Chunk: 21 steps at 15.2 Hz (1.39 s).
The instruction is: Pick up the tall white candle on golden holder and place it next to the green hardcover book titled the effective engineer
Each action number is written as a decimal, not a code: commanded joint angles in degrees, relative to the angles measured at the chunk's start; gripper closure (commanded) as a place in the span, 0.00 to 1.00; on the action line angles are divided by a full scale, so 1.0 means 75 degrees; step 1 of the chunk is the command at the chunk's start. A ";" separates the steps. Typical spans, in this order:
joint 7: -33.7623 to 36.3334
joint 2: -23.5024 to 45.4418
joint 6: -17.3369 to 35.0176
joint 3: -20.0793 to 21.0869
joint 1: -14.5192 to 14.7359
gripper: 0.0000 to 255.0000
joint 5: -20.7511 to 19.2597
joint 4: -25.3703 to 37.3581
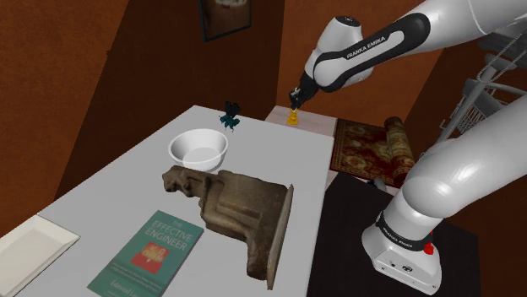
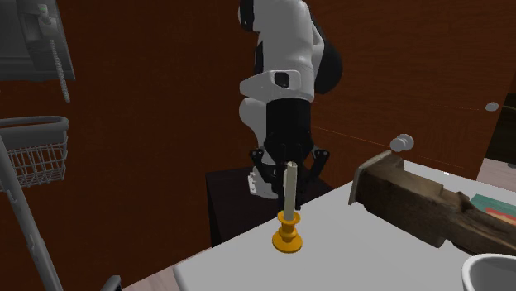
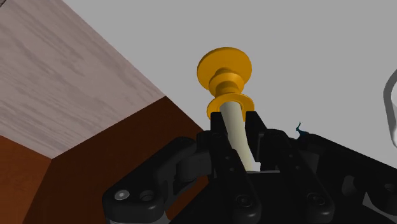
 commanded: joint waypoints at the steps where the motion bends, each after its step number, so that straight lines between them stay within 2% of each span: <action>1: 0.0000 -0.0123 -0.0235 0.0013 0.0001 1.00 0.0003 0.0107; 19: -0.0035 -0.0848 -0.2256 0.0111 0.0034 1.00 0.0071 0.1405; 21: 0.0401 -0.0827 -0.2265 0.0457 0.0115 1.00 0.0047 0.1412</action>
